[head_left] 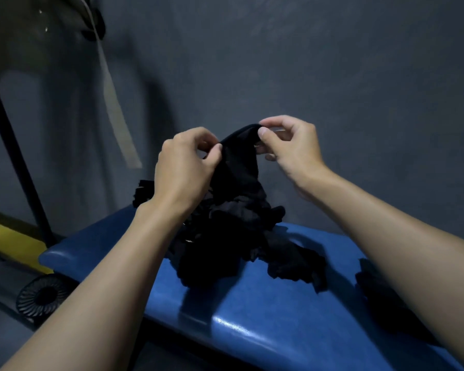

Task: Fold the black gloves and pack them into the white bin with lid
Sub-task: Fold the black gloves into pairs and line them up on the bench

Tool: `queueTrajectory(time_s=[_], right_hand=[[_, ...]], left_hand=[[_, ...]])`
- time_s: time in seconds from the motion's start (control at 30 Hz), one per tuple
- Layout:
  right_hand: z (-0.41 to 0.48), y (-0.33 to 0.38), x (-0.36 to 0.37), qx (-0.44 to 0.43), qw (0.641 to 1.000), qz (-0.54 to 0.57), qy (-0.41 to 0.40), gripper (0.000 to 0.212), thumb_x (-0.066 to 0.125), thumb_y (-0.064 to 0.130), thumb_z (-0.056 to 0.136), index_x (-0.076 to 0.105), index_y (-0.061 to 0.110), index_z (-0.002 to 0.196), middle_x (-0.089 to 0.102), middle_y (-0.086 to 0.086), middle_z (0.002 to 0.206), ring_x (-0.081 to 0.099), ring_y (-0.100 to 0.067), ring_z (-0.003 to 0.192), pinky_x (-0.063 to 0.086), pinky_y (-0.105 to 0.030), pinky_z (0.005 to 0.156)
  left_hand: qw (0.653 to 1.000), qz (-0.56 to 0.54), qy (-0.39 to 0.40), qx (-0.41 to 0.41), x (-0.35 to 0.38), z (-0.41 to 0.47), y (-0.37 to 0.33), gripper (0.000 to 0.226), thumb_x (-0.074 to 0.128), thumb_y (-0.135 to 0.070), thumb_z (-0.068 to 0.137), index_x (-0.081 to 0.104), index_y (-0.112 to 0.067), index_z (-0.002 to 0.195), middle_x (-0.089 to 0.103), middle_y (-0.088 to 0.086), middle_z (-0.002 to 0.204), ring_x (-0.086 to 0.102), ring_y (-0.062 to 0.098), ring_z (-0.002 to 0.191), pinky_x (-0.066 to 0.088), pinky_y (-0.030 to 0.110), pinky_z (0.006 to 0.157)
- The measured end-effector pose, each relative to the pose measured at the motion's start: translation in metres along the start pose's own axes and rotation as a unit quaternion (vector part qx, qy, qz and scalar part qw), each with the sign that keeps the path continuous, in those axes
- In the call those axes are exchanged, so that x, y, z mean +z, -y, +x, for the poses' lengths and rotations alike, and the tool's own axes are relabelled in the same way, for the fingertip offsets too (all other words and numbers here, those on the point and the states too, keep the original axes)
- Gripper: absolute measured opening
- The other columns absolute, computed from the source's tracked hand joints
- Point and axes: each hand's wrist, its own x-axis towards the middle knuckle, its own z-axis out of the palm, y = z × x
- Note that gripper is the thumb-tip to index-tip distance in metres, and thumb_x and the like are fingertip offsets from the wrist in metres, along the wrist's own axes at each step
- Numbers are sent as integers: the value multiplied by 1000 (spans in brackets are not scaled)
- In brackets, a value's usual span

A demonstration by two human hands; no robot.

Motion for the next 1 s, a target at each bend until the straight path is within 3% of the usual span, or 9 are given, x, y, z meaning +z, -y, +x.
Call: queueTrajectory(time_s=[0.2,0.33,0.4,0.47,0.6,0.7,0.77,0.93,1.0], right_hand=[[-18,-2,-58,27,997,-77,-10,8,64,9,91,68,14,96,65,-4,82,56,-5,65,42,-10,57],[-40,-9,-107,44,988,-146,-31,8,65,12,91,70,15,97,54,-5,73,46,-10,66,38,-14,58],[-52,-11,-130,74,983,-163,-41,16,63,15,92,68,17,107,50,0,64,44,-9,56,37,-15,55],[-66,-10,-150,109,983,-140,-40,27,60,17,94,62,19,121,58,-3,59,48,-9,49,39,-16,50],[-91,-12,-177,150,977,-154,-9,31,53,30,97,56,32,128,74,-8,80,61,-14,60,42,-24,56],[-104,-16,-190,177,972,-157,-7,20,49,33,100,67,33,108,73,-4,86,64,-15,68,46,-29,63],[-110,-18,-197,189,969,-162,-2,24,46,34,101,69,32,98,70,0,87,66,-14,70,49,-31,66],[-122,-21,-212,202,966,-160,19,31,40,40,103,67,32,116,68,-2,104,64,-15,73,57,-37,71],[-126,-20,-214,218,965,-141,26,34,40,40,103,70,27,113,69,-1,107,63,-15,72,57,-38,73]], left_hand=[[996,-46,73,2,38,-15,-33,10,66,-26,90,68,-29,80,67,-19,75,62,-2,66,50,23,64],[990,-55,126,7,68,-30,-54,9,66,-28,89,69,-29,81,67,-18,76,63,0,70,52,27,66],[987,-59,151,15,83,-39,-66,8,66,-28,89,71,-26,83,67,-17,77,64,2,73,55,30,69],[982,-62,175,25,97,-49,-80,8,65,-29,89,70,-26,83,68,-17,78,65,4,74,57,34,72],[971,-59,223,56,122,-69,-106,8,65,-31,88,68,-28,82,69,-15,80,66,9,78,56,39,75],[963,-61,249,80,135,-83,-122,7,66,-31,88,69,-27,83,70,-13,82,65,12,75,56,39,74],[959,-58,261,99,141,-90,-130,6,67,-32,88,70,-27,84,71,-12,82,63,15,70,55,40,71],[943,-52,293,150,147,-100,-143,11,62,-34,85,70,-27,88,71,-9,83,66,19,80,55,41,72],[940,-38,297,163,148,-102,-144,13,60,-35,85,70,-27,89,72,-8,84,66,21,82,54,41,71]])
